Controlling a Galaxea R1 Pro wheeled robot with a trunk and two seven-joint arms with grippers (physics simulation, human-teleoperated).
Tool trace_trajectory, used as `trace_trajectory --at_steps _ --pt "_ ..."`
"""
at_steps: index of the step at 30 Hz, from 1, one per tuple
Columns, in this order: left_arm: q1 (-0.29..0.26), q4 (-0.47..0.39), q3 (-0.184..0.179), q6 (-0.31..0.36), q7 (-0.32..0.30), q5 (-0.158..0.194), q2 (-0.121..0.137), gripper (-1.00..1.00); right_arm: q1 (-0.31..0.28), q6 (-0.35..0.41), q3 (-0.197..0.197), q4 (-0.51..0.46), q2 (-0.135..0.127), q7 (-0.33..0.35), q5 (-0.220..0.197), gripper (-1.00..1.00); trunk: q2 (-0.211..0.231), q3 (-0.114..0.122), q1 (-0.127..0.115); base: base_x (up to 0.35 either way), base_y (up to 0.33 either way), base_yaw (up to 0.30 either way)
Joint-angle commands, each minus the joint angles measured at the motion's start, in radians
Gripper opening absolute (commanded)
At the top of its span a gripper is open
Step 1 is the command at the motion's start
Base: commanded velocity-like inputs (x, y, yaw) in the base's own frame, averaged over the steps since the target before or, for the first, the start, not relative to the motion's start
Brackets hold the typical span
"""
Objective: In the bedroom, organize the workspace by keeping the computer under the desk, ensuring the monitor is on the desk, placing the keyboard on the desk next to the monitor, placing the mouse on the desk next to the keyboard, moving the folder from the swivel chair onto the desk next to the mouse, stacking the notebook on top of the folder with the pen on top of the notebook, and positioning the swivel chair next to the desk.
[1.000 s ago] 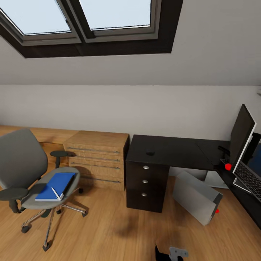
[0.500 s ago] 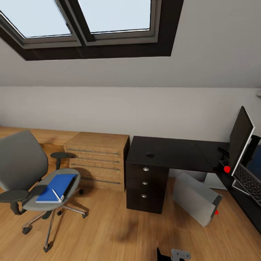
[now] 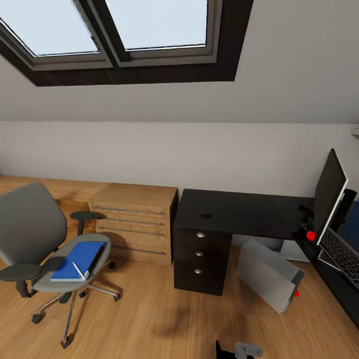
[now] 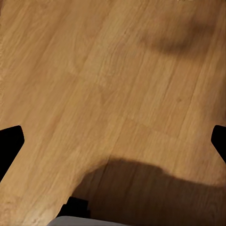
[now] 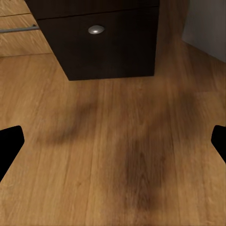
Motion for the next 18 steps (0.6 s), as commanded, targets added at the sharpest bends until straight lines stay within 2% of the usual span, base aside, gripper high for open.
trace_trajectory --at_steps 1,18 --pt "-0.001 0.000 0.000 -0.003 0.002 0.003 0.000 1.00 -0.001 -0.004 0.008 0.002 0.000 0.001 -0.010 1.00 -0.001 -0.001 0.000 0.000 0.000 0.000" --pt "-0.001 0.000 -0.001 -0.009 0.000 0.003 -0.001 1.00 -0.001 -0.006 0.008 0.001 0.000 0.001 -0.010 1.00 -0.001 -0.001 0.000 0.000 0.000 0.000"
